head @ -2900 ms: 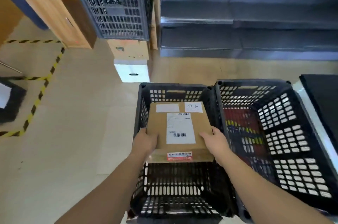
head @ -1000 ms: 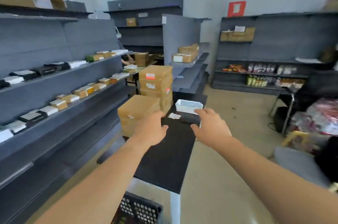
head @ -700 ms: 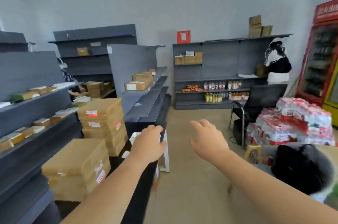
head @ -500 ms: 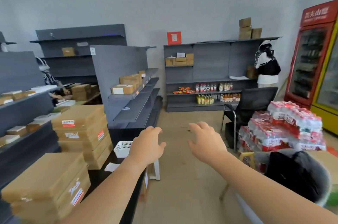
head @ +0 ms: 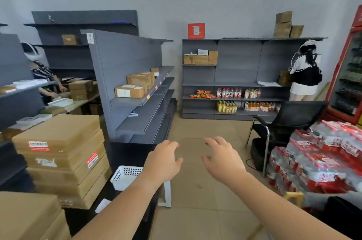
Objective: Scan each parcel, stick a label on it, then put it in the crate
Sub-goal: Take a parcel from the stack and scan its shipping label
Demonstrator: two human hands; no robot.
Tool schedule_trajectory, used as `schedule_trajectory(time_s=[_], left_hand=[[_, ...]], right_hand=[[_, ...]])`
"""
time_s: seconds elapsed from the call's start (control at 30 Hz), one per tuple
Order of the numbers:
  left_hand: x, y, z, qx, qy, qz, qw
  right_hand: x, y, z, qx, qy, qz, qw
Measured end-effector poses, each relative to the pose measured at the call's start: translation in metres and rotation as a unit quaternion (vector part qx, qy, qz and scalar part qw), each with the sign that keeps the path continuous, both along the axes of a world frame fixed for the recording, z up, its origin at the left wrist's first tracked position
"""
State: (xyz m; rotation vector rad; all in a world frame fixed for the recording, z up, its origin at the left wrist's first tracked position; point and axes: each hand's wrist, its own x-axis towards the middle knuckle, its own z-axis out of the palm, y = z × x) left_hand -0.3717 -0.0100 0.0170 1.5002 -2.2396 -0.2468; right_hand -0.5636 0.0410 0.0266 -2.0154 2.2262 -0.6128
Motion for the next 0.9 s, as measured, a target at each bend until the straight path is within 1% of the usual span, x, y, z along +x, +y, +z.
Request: schedule_trajectory(time_s=[0.1,0.27,0.37,0.47,0.53,0.63,0.7,0.8,0.9], left_hand=[[0.032,-0.042,-0.013,0.020,0.004,0.034,0.999],[0.124,-0.077,-0.044,0.050,0.001,0.144,0.988],[0.187,-0.077,-0.059,0.081,-0.011,0.219,0.972],[0.239,-0.062,-0.068,0.106,0.025,0.316,0.942],[0.264,-0.050,-0.075,0.119,0.052,0.383,0.915],[0.294,-0.030,-0.093,0.135,0.085,0.497,0.853],[0.307,-0.015,-0.109,0.140,0.085,0.551,0.818],[0.323,0.004,-0.131,0.136,0.073,0.632,0.760],[0.340,0.017,-0.152,0.115,0.079,0.703,0.698]], right_hand=[[0.034,-0.060,-0.010,0.011,-0.001,0.044,0.999],[0.126,-0.139,-0.036,0.037,-0.008,0.173,0.984],[0.187,-0.172,-0.054,0.053,-0.012,0.262,0.963],[0.245,-0.195,-0.069,0.076,-0.018,0.348,0.934],[0.282,-0.209,-0.080,0.093,-0.022,0.405,0.909],[0.331,-0.231,-0.101,0.127,-0.030,0.490,0.862],[0.358,-0.241,-0.113,0.158,-0.048,0.528,0.833],[0.392,-0.251,-0.135,0.209,-0.064,0.565,0.796],[0.429,-0.263,-0.155,0.270,-0.080,0.560,0.779]])
